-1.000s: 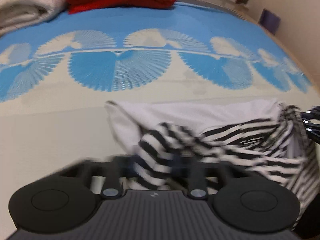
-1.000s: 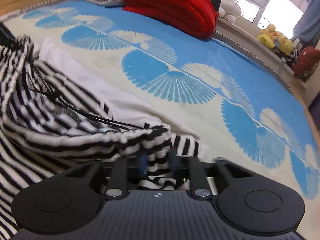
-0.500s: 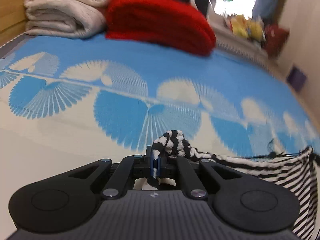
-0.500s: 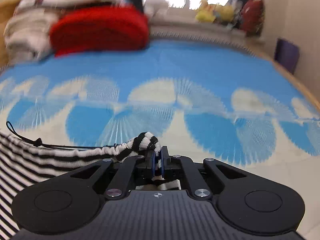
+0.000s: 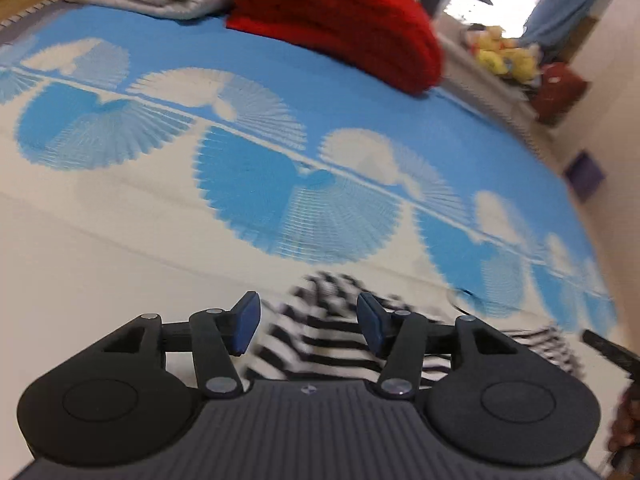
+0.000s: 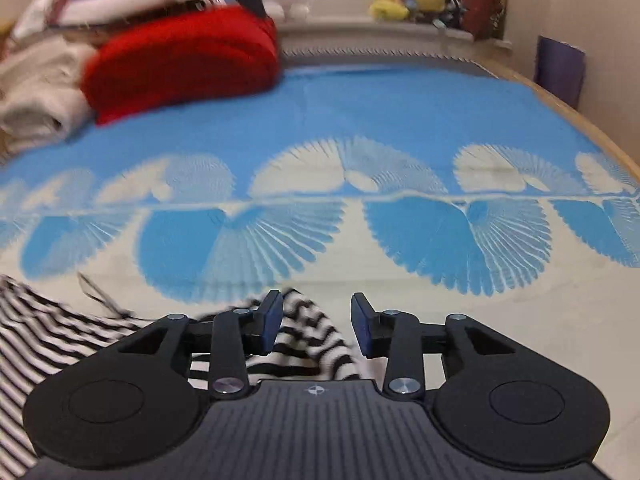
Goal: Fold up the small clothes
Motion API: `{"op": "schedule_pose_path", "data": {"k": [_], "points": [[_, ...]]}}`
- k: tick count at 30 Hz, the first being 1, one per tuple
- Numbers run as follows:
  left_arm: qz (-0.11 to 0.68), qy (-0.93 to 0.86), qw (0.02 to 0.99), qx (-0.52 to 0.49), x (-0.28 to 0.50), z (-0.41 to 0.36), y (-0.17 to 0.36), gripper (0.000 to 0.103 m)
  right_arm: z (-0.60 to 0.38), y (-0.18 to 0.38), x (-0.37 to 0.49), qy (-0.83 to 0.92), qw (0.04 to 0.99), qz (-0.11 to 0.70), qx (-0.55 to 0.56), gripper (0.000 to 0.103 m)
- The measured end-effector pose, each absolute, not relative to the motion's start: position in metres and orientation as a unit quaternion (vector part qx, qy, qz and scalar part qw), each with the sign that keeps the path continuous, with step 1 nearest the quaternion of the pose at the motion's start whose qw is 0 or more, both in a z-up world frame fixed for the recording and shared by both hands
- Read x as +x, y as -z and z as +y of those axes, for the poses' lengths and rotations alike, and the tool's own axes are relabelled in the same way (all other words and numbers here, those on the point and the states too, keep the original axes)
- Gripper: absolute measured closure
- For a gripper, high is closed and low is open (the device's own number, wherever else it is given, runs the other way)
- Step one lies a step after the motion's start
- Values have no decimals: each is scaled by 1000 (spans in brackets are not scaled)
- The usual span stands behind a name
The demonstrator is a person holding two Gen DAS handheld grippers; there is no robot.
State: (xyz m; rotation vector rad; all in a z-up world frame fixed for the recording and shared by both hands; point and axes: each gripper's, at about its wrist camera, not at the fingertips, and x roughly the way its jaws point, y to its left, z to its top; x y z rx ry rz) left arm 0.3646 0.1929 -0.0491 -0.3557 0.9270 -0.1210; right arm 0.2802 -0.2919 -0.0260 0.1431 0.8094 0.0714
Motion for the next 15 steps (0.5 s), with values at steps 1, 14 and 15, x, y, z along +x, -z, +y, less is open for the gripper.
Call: {"op": "schedule_pose_path", "data": {"k": [1, 14, 15], "points": [[446, 83, 875, -168, 364, 185, 48, 46, -287, 26, 278, -71, 910, 400, 76, 64], [415, 64, 906, -56, 382, 113, 63, 102, -236, 39, 288, -124, 913, 388, -6, 103], [412, 48, 907, -67, 384, 116, 63, 102, -241, 37, 290, -109, 918, 380, 10, 103]]}}
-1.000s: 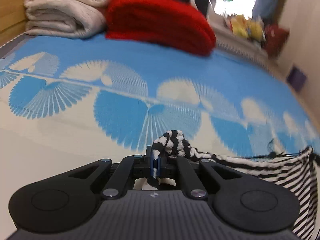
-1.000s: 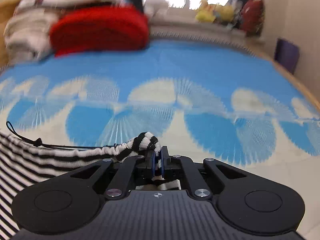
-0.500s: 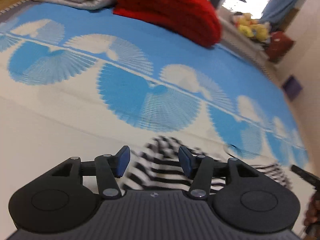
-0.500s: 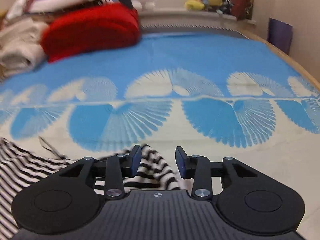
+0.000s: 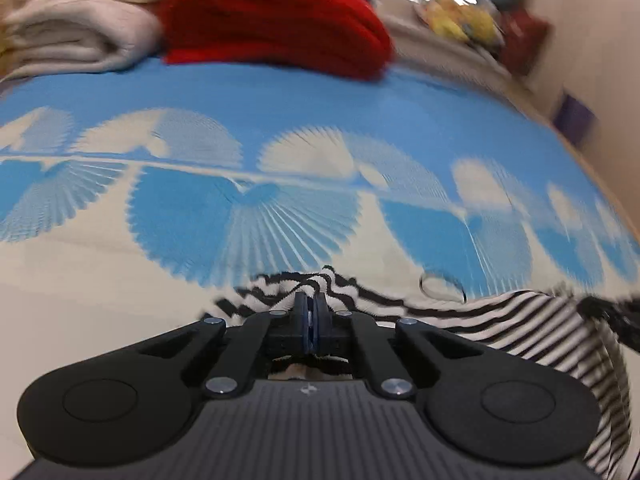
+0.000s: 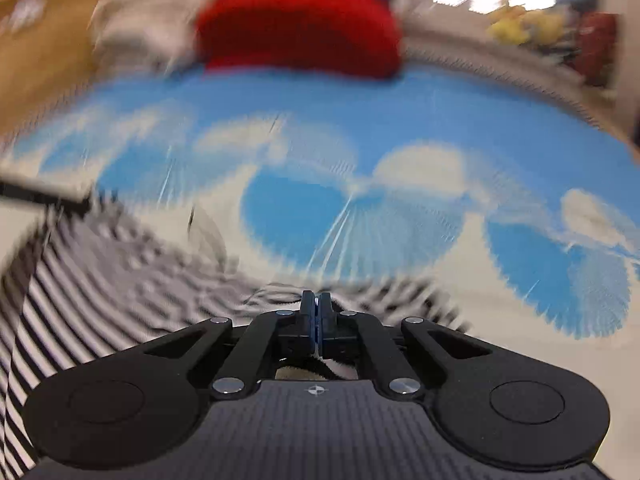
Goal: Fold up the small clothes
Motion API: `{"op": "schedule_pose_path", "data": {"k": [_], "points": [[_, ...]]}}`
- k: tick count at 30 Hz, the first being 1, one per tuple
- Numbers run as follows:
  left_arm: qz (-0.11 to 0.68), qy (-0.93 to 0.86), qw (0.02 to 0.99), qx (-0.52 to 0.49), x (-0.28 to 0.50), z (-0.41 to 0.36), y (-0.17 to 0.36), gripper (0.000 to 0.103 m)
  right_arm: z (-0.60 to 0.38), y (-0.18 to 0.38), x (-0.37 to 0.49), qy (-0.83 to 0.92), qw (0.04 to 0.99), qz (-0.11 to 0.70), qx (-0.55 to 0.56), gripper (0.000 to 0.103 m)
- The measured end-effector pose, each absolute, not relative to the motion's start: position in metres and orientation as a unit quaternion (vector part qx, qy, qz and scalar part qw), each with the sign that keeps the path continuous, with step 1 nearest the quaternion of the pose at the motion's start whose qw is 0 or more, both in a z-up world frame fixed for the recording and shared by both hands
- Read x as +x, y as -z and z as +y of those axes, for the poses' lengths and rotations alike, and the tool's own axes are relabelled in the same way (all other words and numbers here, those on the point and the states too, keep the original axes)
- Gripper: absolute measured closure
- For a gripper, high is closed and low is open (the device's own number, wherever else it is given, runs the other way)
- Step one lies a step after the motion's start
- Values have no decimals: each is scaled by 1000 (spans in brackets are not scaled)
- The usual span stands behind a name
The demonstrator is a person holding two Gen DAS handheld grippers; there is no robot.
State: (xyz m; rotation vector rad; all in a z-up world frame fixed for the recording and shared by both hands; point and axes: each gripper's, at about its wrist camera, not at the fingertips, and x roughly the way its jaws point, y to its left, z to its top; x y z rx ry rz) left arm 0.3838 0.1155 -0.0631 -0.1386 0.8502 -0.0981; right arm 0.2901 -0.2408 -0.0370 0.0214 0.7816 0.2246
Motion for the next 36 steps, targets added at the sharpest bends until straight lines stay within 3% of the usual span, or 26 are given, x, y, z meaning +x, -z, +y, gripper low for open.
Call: {"op": "schedule_pose_path", "data": {"k": [3, 6, 7, 8, 9, 10, 11, 13, 18, 19, 20, 22, 24, 27, 29, 30, 32, 36], "points": [[471, 50, 879, -62, 395, 109, 87, 100, -243, 58, 303, -96, 899, 426, 17, 103], [515, 67, 853, -47, 397, 104, 97, 90, -238, 76, 307, -113, 872, 477, -13, 102], [498, 62, 864, -45, 394, 108, 88, 76, -242, 69, 306, -111, 877, 467, -11, 99], [482, 59, 873, -57, 391, 115, 79, 62, -251, 59, 304, -104, 885, 454, 9, 90], [465, 58, 879, -87, 389, 128, 71, 56, -261, 51, 303, -94, 893, 439, 33, 82], [457, 58, 880, -113, 387, 139, 66, 54, -277, 41, 300, -76, 903, 418, 65, 68], [452, 56, 880, -135, 384, 150, 63, 54, -290, 35, 297, -59, 908, 405, 87, 62], [451, 41, 877, -159, 382, 169, 62, 52, -313, 35, 297, -25, 907, 404, 118, 62], [516, 16, 844, -147, 387, 186, 87, 52, -323, 74, 307, -16, 861, 499, 96, 62], [524, 19, 840, -141, 388, 184, 91, 56, -317, 77, 308, -24, 863, 499, 76, 65], [524, 21, 841, -134, 389, 184, 94, 93, -314, 74, 308, -29, 871, 487, 63, 98], [491, 9, 862, -121, 385, 186, 81, 102, -314, 60, 307, -10, 895, 440, 66, 102], [461, -9, 878, -131, 382, 192, 70, 102, -325, 53, 308, 21, 905, 415, 93, 102], [499, -22, 861, -98, 382, 188, 77, 97, -326, 67, 313, 26, 878, 469, 90, 96], [538, -6, 838, -91, 380, 187, 83, 81, -323, 69, 311, 11, 865, 496, 80, 92], [543, -5, 835, -89, 375, 189, 79, 78, -324, 62, 306, 10, 867, 492, 77, 89], [529, -9, 844, -90, 364, 196, 64, 71, -333, 47, 293, 9, 875, 476, 93, 68], [539, 30, 827, -158, 341, 220, 52, 65, -360, 39, 258, -4, 857, 492, 151, 63]]}}
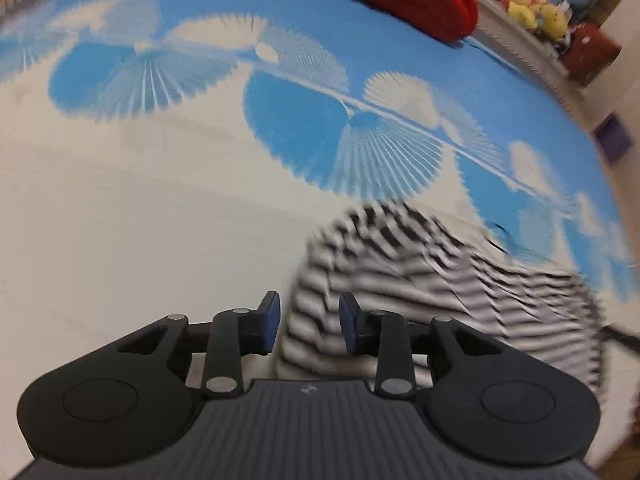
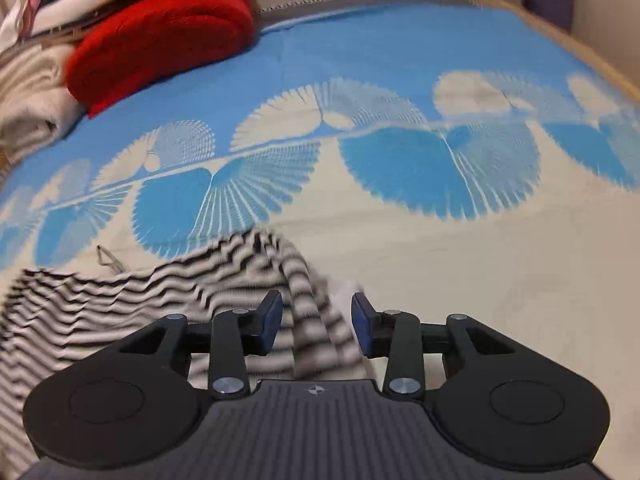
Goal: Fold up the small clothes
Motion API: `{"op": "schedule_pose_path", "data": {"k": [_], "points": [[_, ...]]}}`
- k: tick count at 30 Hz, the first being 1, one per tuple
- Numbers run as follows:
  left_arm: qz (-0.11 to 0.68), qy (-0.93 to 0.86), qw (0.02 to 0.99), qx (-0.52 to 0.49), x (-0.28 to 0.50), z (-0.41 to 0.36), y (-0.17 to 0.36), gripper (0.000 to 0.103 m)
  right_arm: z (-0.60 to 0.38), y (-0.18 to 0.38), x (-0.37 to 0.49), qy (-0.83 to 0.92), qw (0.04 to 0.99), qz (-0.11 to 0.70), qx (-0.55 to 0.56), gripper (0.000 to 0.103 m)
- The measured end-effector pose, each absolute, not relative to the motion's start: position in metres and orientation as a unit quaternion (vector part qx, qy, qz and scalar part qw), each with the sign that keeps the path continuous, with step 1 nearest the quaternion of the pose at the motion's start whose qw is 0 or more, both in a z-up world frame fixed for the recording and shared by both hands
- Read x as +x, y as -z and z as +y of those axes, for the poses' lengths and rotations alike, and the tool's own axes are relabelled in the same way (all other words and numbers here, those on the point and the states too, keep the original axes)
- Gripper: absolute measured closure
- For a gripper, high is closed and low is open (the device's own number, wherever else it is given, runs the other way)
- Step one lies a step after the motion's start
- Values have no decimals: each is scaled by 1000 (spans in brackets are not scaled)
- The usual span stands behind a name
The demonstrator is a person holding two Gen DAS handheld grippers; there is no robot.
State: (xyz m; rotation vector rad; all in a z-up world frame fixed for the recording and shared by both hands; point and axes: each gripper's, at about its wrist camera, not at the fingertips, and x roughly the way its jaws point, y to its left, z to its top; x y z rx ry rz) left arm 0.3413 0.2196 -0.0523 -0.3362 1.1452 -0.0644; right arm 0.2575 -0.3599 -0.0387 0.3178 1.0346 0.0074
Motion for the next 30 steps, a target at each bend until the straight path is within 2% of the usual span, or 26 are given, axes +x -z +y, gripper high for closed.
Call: {"op": "schedule_pose_path", "data": {"k": [6, 9, 15, 16, 17, 18, 19, 24, 30], "points": [[608, 97, 775, -140, 294, 230, 66, 63, -375, 50, 199, -56, 809, 567, 145, 60], [626, 101, 761, -139, 277, 234, 78, 63, -368, 60, 180, -66, 797, 586, 133, 52], [646, 109, 742, -142, 269, 226, 94, 63, -360, 71, 168, -61, 784, 604, 131, 52], [646, 109, 741, -144, 269, 225, 95, 64, -360, 70, 171, -60, 784, 603, 136, 55], [647, 111, 741, -144, 270, 224, 95, 68, -361, 69, 172, -60, 785, 600, 143, 72], [646, 117, 742, -139, 271, 222, 96, 79, -363, 69, 175, -64, 786, 596, 152, 82], [642, 125, 746, -126, 272, 219, 95, 101, -364, 64, 175, -68, 789, 589, 160, 91], [587, 118, 790, -130, 269, 238, 61, 103, -395, 25, 166, -62, 822, 516, 233, 94], [670, 98, 735, -16, 255, 220, 96, 102, -378, 64, 159, -47, 770, 621, 141, 94]]}}
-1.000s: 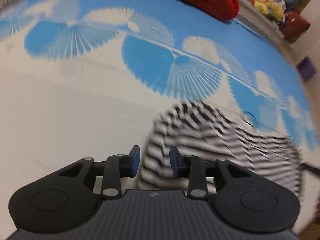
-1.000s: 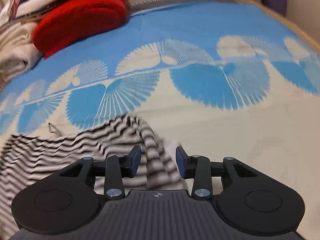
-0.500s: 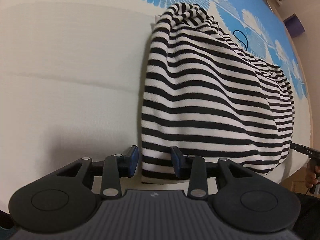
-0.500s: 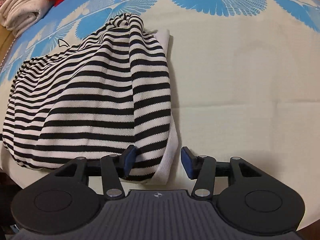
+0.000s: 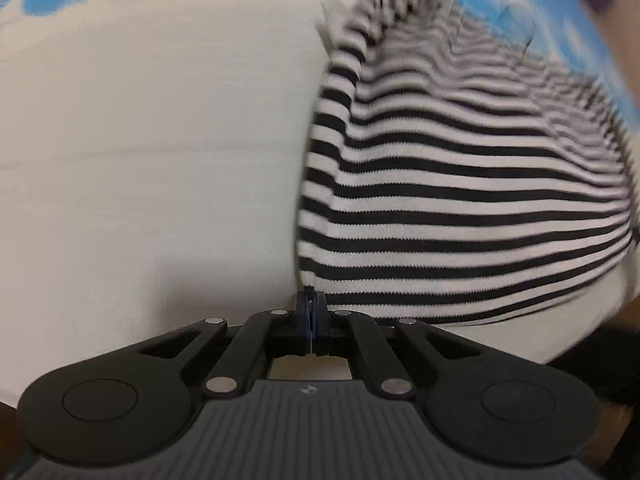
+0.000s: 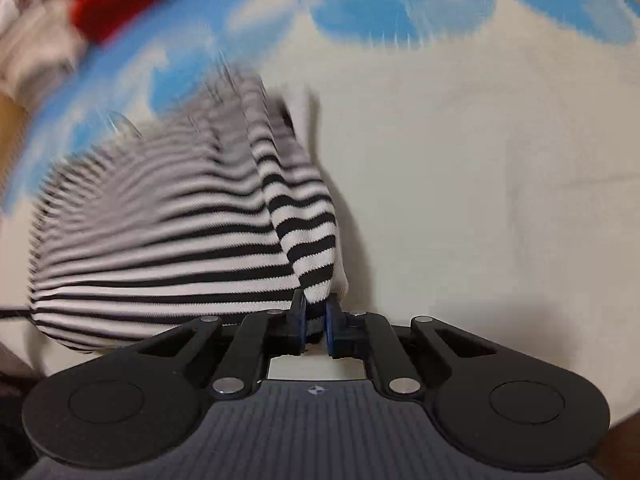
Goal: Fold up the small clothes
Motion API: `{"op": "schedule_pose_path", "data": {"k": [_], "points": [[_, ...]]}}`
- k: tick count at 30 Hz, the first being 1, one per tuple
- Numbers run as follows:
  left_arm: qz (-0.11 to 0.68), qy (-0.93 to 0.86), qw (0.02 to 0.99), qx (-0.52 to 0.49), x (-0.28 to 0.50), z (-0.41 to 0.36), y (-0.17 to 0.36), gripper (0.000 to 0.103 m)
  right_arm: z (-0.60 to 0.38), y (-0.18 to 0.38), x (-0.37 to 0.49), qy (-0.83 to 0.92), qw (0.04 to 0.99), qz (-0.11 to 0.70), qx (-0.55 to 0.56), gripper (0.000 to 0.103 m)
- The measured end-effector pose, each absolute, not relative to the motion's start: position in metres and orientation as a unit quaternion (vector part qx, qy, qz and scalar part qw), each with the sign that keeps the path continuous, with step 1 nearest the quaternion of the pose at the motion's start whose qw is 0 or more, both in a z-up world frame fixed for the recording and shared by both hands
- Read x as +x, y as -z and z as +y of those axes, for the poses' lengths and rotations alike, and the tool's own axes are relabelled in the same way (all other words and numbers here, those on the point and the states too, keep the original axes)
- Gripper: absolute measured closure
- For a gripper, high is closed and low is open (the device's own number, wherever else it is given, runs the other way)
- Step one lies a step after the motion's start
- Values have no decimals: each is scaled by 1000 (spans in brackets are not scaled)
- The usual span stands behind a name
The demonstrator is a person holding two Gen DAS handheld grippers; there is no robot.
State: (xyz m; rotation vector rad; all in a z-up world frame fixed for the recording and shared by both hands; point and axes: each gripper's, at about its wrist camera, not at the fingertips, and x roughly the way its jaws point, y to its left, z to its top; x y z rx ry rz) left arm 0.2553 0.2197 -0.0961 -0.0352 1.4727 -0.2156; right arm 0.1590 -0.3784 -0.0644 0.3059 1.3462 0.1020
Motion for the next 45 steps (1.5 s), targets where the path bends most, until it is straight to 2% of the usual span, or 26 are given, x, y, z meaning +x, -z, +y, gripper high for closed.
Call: {"op": "schedule_pose_path", "data": {"k": [2, 5, 7, 10, 12, 14, 16, 18, 21, 22, 23, 25, 27, 31, 35, 38, 39, 41, 45], "points": [[669, 80, 739, -8, 259, 212, 91, 97, -374, 66, 160, -36, 770, 622, 138, 92], [618, 75, 783, -22, 264, 208, 61, 91, -369, 45, 161, -14, 804, 583, 114, 89], [583, 101, 804, -58, 267, 204, 43, 89, -364, 28, 158, -13, 837, 538, 97, 80], [570, 156, 804, -61, 271, 180, 36, 85, -361, 20, 158, -66, 852, 500, 137, 78], [578, 183, 794, -45, 274, 156, 42, 79, -349, 29, 162, -98, 841, 517, 127, 77], [593, 192, 782, -25, 271, 131, 54, 67, -333, 52, 166, -100, 816, 564, 74, 75], [616, 181, 767, 3, 270, 113, 72, 64, -322, 80, 167, -83, 780, 621, 10, 75], [625, 173, 761, 18, 273, 107, 79, 64, -322, 77, 172, -82, 785, 614, 14, 75], [604, 171, 778, -26, 279, 116, 65, 63, -334, 54, 180, -76, 809, 579, 71, 74], [594, 171, 785, -41, 280, 122, 57, 62, -336, 47, 180, -86, 819, 561, 83, 71], [586, 167, 791, -54, 279, 130, 49, 62, -336, 46, 180, -91, 823, 554, 86, 63], [576, 147, 800, -81, 278, 145, 41, 62, -331, 58, 182, -72, 803, 589, 52, 58], [566, 127, 809, -93, 272, 158, 30, 62, -331, 67, 180, -31, 788, 614, 18, 59], [511, 100, 849, -93, 248, 181, -5, 62, -354, -2, 176, 14, 857, 503, 111, 59], [502, 76, 846, -163, 223, 200, -22, 62, -358, -66, 152, -1, 911, 386, 147, 45], [509, 69, 826, -230, 203, 207, -9, 62, -345, -68, 124, -17, 933, 333, 133, 40], [517, 67, 818, -242, 198, 207, 0, 62, -341, -57, 118, -21, 934, 333, 125, 40], [543, 54, 800, -249, 189, 206, 23, 62, -330, -39, 122, -5, 915, 394, 87, 46], [576, 26, 772, -269, 190, 211, 55, 62, -327, -40, 119, -16, 926, 368, 79, 46]]}}
